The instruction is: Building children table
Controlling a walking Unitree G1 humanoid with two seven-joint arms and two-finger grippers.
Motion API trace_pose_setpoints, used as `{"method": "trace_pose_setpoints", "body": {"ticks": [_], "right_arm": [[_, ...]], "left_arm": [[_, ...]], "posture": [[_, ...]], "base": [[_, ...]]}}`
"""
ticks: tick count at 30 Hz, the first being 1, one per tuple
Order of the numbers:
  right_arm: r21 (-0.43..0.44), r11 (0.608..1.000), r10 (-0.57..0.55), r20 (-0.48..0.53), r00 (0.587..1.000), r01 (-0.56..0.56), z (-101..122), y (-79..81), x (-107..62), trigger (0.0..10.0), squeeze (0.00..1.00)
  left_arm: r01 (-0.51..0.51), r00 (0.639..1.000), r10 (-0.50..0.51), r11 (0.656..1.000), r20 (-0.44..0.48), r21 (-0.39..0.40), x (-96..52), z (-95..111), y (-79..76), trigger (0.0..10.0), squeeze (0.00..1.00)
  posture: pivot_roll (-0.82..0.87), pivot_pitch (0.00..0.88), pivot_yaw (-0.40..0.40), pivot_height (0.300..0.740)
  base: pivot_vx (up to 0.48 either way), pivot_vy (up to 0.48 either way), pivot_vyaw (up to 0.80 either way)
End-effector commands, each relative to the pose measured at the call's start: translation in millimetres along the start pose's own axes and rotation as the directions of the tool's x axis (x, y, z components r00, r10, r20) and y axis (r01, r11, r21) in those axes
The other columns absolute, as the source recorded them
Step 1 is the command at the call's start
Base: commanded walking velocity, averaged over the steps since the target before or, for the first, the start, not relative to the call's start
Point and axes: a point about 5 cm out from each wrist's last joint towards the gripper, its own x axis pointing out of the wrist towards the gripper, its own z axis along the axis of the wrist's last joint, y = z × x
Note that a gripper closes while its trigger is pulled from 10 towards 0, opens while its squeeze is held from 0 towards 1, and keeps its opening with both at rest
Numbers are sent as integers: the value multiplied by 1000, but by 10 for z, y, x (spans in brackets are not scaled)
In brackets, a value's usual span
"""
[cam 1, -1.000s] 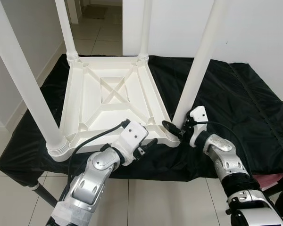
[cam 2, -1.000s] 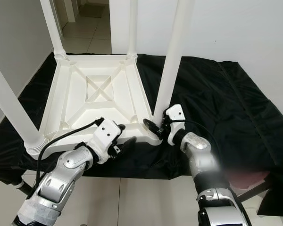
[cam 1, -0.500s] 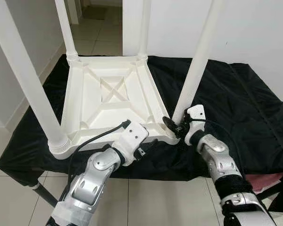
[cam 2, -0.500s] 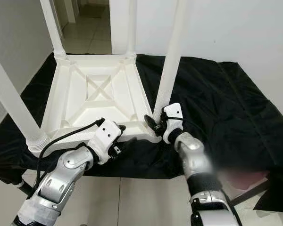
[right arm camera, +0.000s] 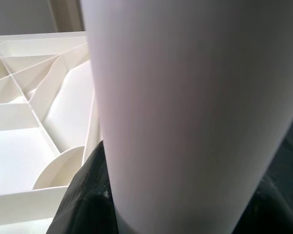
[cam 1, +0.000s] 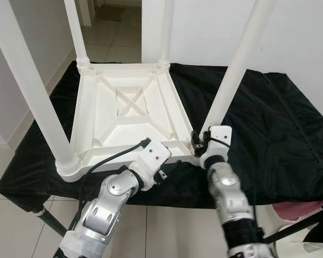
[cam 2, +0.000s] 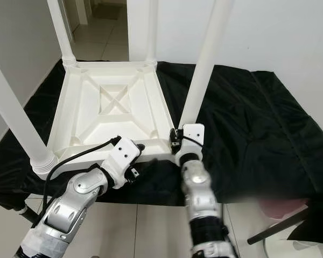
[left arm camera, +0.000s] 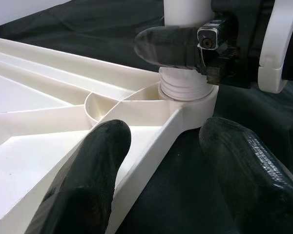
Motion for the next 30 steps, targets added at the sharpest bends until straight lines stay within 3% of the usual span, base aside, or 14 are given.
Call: {"method": "trace_pose_setpoints", "body": {"ticks": [1, 12, 13, 14, 15, 25, 26, 27, 28, 30], "right_arm": [[33, 997, -68, -56, 996, 70, -100, -43, -60, 10000, 0], [30, 997, -71, -79, 994, 74, -87, -50, -87, 10000, 0], [30, 997, -72, -79, 994, 75, -84, -48, -88, 10000, 235], [30, 997, -72, -79, 994, 75, -84, -48, -88, 10000, 235], [34, 997, -70, -74, 995, 72, -72, -48, -90, 10000, 1000], [19, 998, -66, -63, 996, 67, -17, -131, -78, 10000, 1000], [26, 999, -41, -62, 997, 43, -13, -129, -77, 10000, 855], [26, 999, -41, -62, 997, 43, -13, -129, -77, 10000, 855], [26, 1000, -14, -53, 999, 15, -1, -137, -76, 10000, 0], [39, 998, 43, -49, 998, -41, 4, -133, -79, 10000, 0]], "left_arm": [[-9, 1000, 9, 1000, -9, 0, -5, -16, -22, 10000, 0], [2, 1000, -2, 1000, -8, 6, 14, -19, -25, 10000, 0], [1, 1000, -1, 1000, -8, 6, 15, -19, -26, 10000, 0], [1, 1000, -1, 1000, -8, 6, 15, -19, -26, 10000, 0], [2, 1000, -2, 1000, -8, 5, 12, -21, -33, 10000, 0], [0, 1000, 0, 1000, -10, 2, 6, -27, -37, 10000, 0], [-1, 1000, 1, 1000, -10, 2, 3, -27, -38, 10000, 0], [-1, 1000, 1, 1000, -10, 2, 3, -27, -38, 10000, 0], [0, 1000, 0, 1000, -11, 2, 2, -28, -39, 10000, 0], [-1, 1000, 1, 1000, -11, 2, -3, -29, -39, 10000, 0]], "posture": [[24, 13, -60, 740], [16, 6, -55, 740], [16, 7, -56, 740], [16, 7, -56, 740], [17, 6, -57, 740], [18, 7, -61, 740], [18, 7, -61, 740], [18, 7, -61, 740], [18, 10, -59, 740], [18, 10, -59, 740]], "base": [[0, 0, 0], [0, 0, 0], [0, 0, 0], [0, 0, 0], [0, 0, 0], [0, 0, 0], [0, 0, 0], [0, 0, 0], [0, 0, 0], [0, 0, 0]]}}
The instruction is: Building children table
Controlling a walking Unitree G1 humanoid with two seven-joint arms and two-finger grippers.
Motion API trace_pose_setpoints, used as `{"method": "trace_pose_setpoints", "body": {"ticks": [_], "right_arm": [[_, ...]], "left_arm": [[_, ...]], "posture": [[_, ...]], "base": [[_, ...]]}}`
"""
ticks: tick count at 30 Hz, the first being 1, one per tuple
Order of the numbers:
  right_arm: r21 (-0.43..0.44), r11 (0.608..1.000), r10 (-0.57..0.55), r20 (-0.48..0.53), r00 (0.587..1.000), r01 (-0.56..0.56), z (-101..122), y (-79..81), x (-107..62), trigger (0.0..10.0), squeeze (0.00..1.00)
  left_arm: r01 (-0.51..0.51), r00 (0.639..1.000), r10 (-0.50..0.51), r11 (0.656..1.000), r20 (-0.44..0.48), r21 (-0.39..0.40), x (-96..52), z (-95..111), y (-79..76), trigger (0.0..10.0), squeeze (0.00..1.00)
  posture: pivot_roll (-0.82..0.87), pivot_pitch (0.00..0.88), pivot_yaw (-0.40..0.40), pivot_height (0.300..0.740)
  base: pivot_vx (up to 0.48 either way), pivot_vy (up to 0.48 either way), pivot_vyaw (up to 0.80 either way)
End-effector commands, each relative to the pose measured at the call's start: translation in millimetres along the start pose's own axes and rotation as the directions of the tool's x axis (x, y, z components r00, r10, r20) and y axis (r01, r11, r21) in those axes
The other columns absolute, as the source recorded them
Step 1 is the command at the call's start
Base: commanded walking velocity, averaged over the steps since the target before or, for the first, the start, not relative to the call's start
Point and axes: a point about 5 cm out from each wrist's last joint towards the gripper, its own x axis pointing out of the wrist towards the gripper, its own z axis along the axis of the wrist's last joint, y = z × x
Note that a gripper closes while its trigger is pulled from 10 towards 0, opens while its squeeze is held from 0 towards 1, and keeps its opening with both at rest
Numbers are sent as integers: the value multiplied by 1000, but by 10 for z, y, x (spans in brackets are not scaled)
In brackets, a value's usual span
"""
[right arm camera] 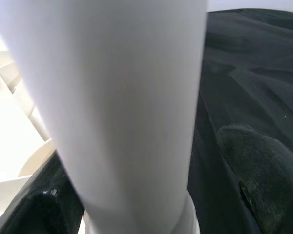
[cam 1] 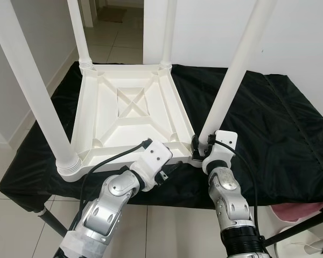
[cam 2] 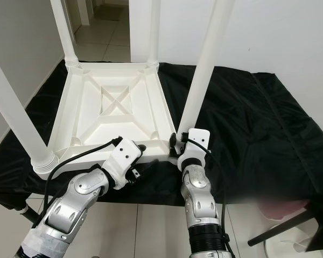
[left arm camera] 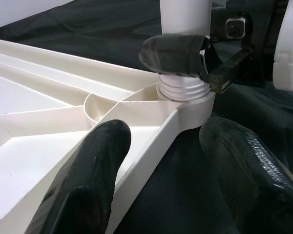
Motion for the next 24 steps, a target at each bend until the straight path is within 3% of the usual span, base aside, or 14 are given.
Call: {"method": "trace_pose_setpoints", "body": {"ticks": [1, 6, 7, 10, 11, 14, 17, 19, 22, 24], "right_arm": [[18, 998, 53, 3, 999, -53, 11, -15, -10, 10000, 0], [18, 988, 152, 8, 988, -152, 24, -6, -11, 10000, 0], [-2, 969, 245, 8, 969, -245, 30, -24, -6, 10000, 0], [-17, 953, 304, 5, 953, -304, 34, -40, -2, 10000, 0], [-40, 923, 384, 2, 923, -384, 49, -80, 19, 10000, 0], [-54, 901, 431, -1, 903, -430, 62, -110, 32, 10000, 0], [-121, 831, 542, -45, 839, -543, 83, -210, 100, 10000, 0], [-121, 831, 542, -45, 839, -543, 83, -210, 100, 10000, 0], [-160, 762, 621, -98, 778, -628, 86, -282, 166, 10000, 0], [-157, 748, 635, -113, 765, -644, 78, -291, 174, 10000, 0]], "left_arm": [[-10, 1000, 10, 1000, -11, -1, -9, -29, -21, 10000, 0], [-11, 1000, 11, 1000, -12, 0, -8, -30, -11, 10000, 0], [-12, 1000, 12, 1000, -12, 0, -9, -30, -3, 10000, 0], [-13, 1000, 13, 1000, -13, 0, -10, -30, 4, 10000, 0], [-13, 1000, 13, 1000, -13, 1, -8, -30, 10, 10000, 0], [-14, 1000, 14, 1000, -14, 3, -7, -29, 14, 10000, 0], [-14, 1000, 14, 1000, -12, 3, -1, -18, 19, 10000, 0], [-14, 1000, 14, 1000, -12, 3, -1, -18, 19, 10000, 0], [-16, 1000, 16, 1000, -12, 7, -4, -11, 41, 10000, 0], [-17, 1000, 17, 1000, -12, 7, -6, -11, 45, 10000, 0]], "posture": [[18, 10, -59, 740], [15, 14, -56, 740], [14, 17, -54, 740], [11, 18, -52, 740], [7, 21, -48, 740], [7, 21, -48, 740], [7, 27, -43, 740], [7, 27, -43, 740], [11, 29, -40, 740], [12, 30, -40, 740]], "base": [[0, 0, 0], [0, 0, 0], [0, 0, 0], [0, 0, 0], [0, 0, 0], [0, 0, 0], [0, 0, 0], [0, 0, 0], [0, 0, 0], [0, 0, 0]]}}
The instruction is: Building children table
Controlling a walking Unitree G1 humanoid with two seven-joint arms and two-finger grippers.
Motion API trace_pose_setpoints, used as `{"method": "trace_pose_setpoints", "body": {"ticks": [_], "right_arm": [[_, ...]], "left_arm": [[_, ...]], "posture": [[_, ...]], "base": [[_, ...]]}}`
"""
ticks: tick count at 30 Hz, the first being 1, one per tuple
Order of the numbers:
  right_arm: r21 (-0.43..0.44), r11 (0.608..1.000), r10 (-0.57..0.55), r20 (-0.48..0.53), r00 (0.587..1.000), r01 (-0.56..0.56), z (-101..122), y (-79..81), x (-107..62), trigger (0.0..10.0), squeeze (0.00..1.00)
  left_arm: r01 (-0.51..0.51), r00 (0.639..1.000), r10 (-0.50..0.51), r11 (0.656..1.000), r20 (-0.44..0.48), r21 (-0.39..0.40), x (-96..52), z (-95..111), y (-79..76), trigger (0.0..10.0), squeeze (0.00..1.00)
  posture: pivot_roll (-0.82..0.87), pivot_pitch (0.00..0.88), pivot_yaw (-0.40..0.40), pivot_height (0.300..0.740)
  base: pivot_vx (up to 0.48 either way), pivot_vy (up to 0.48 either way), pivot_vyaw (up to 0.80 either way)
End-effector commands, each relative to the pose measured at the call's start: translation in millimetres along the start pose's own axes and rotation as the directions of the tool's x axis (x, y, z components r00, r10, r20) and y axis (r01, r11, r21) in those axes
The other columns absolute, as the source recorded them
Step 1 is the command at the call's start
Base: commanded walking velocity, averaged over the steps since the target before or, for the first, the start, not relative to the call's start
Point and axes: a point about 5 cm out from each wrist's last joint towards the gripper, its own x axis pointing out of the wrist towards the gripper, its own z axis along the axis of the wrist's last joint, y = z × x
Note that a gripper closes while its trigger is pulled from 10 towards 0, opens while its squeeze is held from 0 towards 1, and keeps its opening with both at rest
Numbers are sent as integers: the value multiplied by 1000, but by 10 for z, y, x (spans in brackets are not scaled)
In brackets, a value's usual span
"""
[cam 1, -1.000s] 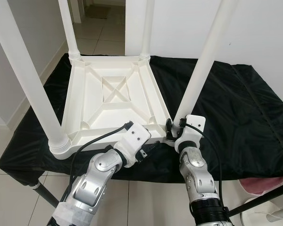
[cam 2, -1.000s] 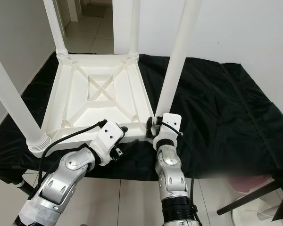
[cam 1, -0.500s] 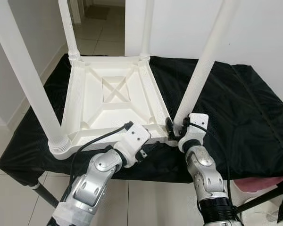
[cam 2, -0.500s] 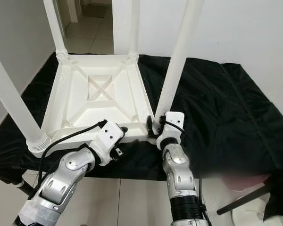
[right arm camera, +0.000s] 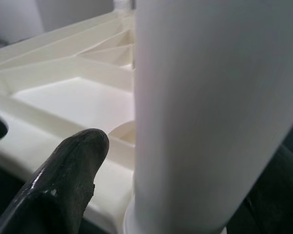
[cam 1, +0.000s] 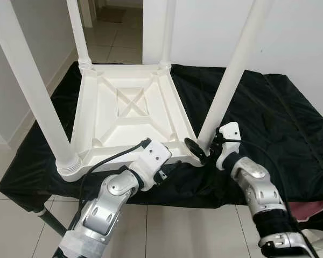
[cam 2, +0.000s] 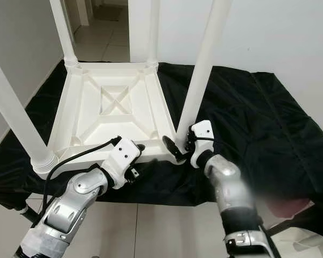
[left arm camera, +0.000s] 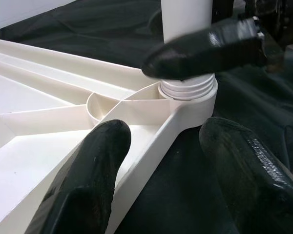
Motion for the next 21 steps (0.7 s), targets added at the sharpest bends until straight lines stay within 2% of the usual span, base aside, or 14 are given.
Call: {"method": "trace_pose_setpoints", "body": {"ticks": [1, 3, 4, 6, 7, 17, 18, 21], "right_arm": [[-11, 998, 63, -31, 998, -63, -54, 9, 9, 8078, 0], [-21, 997, 72, -37, 997, -73, -62, 5, 10, 8078, 0], [-27, 996, 82, -48, 995, -83, -85, -7, 11, 2235, 0], [-30, 995, 88, -56, 995, -90, -102, -15, 12, 2235, 0], [-28, 994, 108, -62, 992, -110, -129, -26, 11, 0, 0], [-12, 992, 125, -57, 991, -126, -165, -43, 4, 0, 0], [6, 995, 96, -49, 994, -96, -167, -48, 8, 10000, 0], [25, 998, 64, -45, 997, -63, -170, -52, 13, 10000, 0]], "left_arm": [[-11, 1000, 11, 1000, -10, 4, 0, -9, 25, 10000, 0], [-11, 1000, 11, 1000, -11, 4, -2, -9, 26, 10000, 0], [-12, 1000, 12, 1000, -11, 5, -5, -9, 26, 10000, 0], [-12, 1000, 12, 1000, -12, 5, -7, -10, 26, 10000, 0], [-13, 1000, 13, 1000, -12, 6, -12, -9, 28, 10000, 0], [-15, 1000, 15, 1000, -13, 5, -19, -3, 26, 10000, 0], [-15, 1000, 15, 1000, -13, 6, -18, -4, 25, 10000, 0], [-15, 1000, 15, 1000, -13, 6, -17, -5, 25, 10000, 0]], "posture": [[14, 30, -39, 740], [14, 30, -39, 740], [16, 33, -38, 740], [16, 33, -38, 740], [21, 33, -41, 740], [22, 32, -40, 740], [22, 32, -42, 740], [22, 32, -42, 740]], "base": [[0, 0, 0], [0, 0, 0], [0, 0, 0], [0, 0, 0], [0, 0, 0], [0, 0, 0], [0, 0, 0], [0, 0, 0]]}}
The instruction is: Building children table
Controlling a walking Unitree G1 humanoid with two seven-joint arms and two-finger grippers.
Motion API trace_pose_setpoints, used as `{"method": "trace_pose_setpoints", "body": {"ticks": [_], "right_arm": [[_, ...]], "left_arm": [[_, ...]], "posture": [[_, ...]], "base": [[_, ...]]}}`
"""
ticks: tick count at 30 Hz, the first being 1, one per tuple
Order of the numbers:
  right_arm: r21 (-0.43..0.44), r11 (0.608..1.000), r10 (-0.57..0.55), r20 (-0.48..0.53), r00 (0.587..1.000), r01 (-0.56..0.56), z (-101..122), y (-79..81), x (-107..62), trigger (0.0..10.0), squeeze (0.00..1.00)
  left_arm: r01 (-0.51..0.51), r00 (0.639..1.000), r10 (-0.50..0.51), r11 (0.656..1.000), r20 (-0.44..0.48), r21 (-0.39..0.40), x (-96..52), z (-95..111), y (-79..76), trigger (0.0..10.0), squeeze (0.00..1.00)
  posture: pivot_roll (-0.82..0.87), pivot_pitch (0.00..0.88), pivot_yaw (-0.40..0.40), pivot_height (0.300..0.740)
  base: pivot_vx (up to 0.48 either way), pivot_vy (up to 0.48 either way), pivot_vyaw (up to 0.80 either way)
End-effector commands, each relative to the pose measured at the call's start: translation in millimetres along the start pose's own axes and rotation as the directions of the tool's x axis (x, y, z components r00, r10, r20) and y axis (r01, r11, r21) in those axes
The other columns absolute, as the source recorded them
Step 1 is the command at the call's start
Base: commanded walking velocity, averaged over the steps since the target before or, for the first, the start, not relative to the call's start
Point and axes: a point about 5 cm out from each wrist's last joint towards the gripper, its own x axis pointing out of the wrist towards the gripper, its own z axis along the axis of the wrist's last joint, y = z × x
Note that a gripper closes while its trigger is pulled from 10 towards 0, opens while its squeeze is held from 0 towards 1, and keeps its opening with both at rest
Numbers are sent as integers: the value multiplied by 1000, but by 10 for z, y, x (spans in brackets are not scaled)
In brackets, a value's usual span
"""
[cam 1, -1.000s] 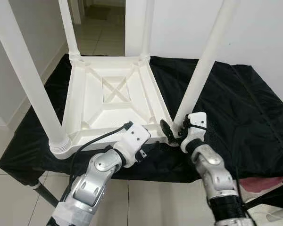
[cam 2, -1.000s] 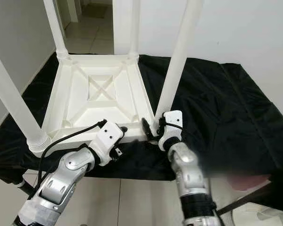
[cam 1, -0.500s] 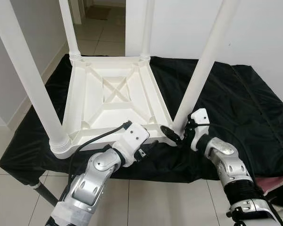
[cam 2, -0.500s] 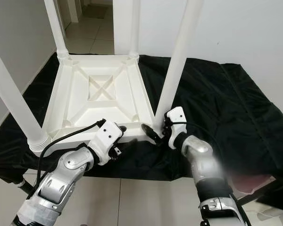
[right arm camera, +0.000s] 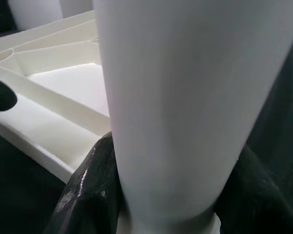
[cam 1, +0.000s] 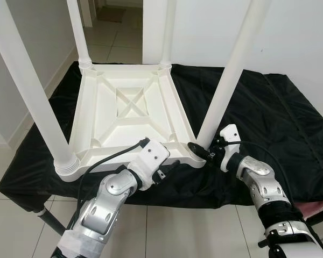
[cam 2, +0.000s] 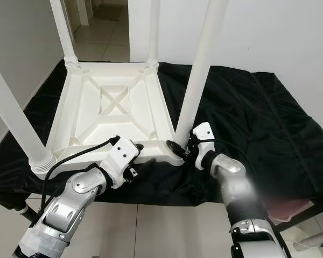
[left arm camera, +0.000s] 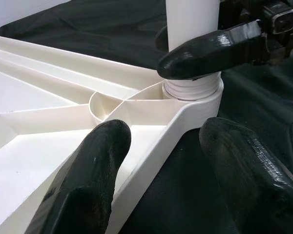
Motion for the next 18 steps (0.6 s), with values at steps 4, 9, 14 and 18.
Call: {"method": "trace_pose_setpoints", "body": {"ticks": [4, 9, 14, 18], "right_arm": [[65, 996, -53, 9, 999, 53, -47, 72, 21, 10000, 0], [74, 983, -170, -6, 985, 170, -4, 181, 57, 10000, 0], [137, 930, -343, -19, 939, 342, 15, 273, 66, 10000, 0], [148, 905, -400, -29, 916, 400, -3, 315, 67, 10000, 0]], "left_arm": [[-7, 1000, 7, 1000, -3, 0, -2, 6, -8, 10000, 0], [-3, 1000, 3, 1000, -3, -2, 0, 4, -17, 10000, 0], [2, 1000, -2, 1000, -4, -1, 0, 5, -20, 10000, 0], [4, 1000, -4, 1000, -4, -1, 2, 5, -25, 10000, 0]], "posture": [[17, 36, -42, 740], [14, 38, -40, 740], [7, 38, -36, 740], [6, 40, -35, 740]], "base": [[0, 0, 0], [0, 0, 0], [0, 0, 0], [0, 0, 0]]}}
